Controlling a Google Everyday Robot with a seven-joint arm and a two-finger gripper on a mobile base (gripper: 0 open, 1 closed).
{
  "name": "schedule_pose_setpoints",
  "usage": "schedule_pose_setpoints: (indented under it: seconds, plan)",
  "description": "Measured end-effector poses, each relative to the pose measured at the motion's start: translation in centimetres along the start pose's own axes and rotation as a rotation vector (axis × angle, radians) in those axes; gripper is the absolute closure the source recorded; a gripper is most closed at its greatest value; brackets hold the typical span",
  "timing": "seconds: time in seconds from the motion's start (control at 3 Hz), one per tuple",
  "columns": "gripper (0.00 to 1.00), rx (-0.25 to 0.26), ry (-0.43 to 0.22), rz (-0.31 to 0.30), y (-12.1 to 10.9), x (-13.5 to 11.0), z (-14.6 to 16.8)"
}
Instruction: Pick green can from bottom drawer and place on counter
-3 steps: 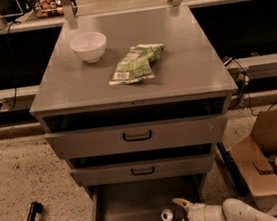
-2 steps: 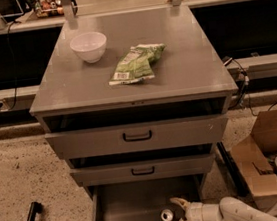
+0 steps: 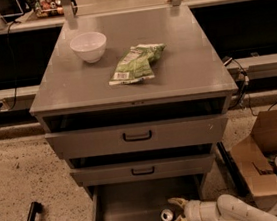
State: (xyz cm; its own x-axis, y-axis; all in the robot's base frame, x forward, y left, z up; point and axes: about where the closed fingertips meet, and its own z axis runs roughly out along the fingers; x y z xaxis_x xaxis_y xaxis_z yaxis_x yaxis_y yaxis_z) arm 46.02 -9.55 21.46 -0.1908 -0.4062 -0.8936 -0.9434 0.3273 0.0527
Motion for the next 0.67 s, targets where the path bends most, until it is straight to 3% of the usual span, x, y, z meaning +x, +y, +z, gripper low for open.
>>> schedule_pose_setpoints:
  seconds: [0.33,0.67]
  plan:
    - [0.38,-0.003,0.005,-0.004,-0.40,0.37,0.32]
    - [0.37,-0.017,0.012,-0.007,-0.46,0.88,0.63]
